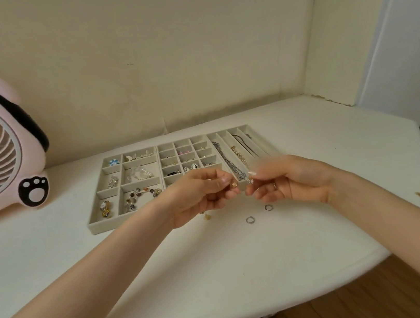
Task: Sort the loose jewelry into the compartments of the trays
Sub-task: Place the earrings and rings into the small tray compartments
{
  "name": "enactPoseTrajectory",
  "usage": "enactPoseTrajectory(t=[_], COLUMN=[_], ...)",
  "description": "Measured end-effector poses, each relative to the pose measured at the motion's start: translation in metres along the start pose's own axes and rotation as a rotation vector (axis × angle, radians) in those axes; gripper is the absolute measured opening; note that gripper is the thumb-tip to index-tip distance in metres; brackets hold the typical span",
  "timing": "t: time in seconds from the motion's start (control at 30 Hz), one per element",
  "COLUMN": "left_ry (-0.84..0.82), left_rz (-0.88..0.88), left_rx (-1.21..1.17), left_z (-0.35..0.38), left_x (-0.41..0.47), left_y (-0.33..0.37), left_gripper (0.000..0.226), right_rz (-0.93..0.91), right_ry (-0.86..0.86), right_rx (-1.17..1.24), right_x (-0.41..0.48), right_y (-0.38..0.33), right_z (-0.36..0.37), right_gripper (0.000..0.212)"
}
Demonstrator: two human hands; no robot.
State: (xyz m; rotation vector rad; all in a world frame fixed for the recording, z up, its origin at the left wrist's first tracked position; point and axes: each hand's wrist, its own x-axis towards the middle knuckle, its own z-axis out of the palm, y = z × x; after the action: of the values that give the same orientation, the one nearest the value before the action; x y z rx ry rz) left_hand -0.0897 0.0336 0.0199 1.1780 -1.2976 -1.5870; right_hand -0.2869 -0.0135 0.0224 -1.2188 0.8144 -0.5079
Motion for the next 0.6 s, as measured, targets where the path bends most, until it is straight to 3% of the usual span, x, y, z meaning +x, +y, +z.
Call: enactPoseTrajectory(t=[0.13, 0.23, 0.47, 0.6], left_ry=[0.001, 0.066, 0.257, 0.238], left_rz=[-0.069, -0.015, 0.192, 0.271], left_rx=[-0.128, -0.065, 0.414, 0.766], left_z=[-0.002, -0.004, -0.013, -0.014], left_x=[-0.002, -0.001, 0.0, 0.004], left_y=[0.003, 0.003, 0.007, 0.002], left_gripper=[0.012, 0.005, 0.003, 0.002], right_rz=[-0.05, -0.073, -0.06, -0.059], right_ry=[0.026, 0.072, 0.115, 0.105], right_rx=[0.056, 0.048, 0.039, 0.065], right_x=[-0.002, -0.002, -0.001, 0.0], right_y=[0.001, 0.001, 0.001, 0.005], right_z=[0.004, 0.005, 0.005, 0.004], right_gripper=[0.011, 0.009, 0.012, 0.015])
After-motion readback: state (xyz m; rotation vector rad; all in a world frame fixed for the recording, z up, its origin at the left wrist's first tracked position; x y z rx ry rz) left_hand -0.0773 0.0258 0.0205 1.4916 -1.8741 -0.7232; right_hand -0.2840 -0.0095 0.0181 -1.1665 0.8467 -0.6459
